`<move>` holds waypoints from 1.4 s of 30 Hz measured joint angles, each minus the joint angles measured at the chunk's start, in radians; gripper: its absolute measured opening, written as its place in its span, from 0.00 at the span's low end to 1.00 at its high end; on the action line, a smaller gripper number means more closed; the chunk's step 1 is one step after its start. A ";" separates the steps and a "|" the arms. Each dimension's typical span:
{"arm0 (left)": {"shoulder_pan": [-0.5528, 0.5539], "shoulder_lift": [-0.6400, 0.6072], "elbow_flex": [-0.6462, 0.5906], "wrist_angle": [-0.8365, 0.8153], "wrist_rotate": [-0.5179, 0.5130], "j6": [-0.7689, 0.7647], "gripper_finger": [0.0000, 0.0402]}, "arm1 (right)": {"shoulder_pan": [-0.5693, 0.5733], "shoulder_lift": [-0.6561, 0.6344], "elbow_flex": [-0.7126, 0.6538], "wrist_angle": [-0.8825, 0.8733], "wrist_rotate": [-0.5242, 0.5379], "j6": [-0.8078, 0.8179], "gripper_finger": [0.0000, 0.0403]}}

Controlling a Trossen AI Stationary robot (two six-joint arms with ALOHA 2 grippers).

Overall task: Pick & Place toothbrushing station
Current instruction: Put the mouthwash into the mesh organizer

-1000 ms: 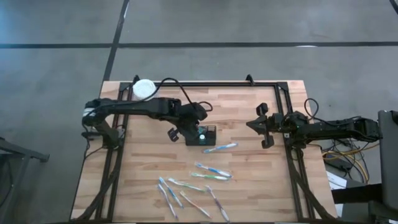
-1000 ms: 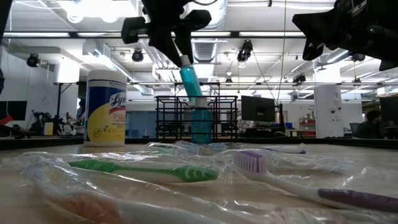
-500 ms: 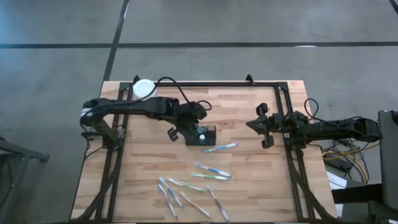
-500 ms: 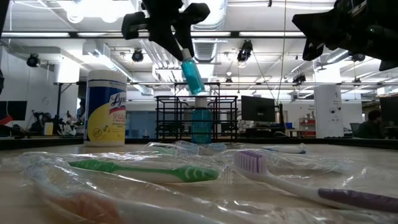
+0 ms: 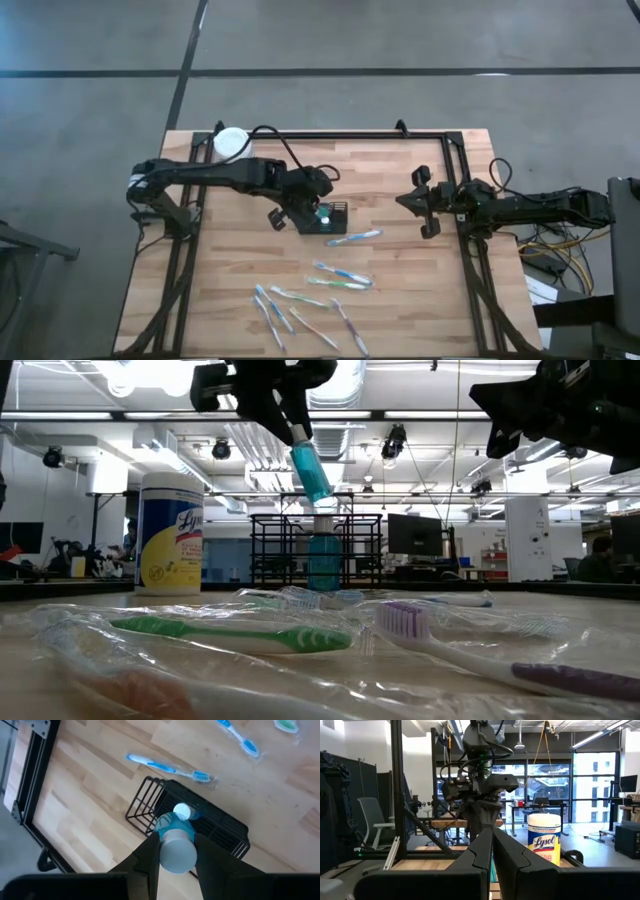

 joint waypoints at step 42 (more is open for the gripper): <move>-0.002 0.114 -0.035 -0.008 0.018 -0.007 0.24 | 0.000 0.000 0.000 -0.051 0.000 0.000 0.03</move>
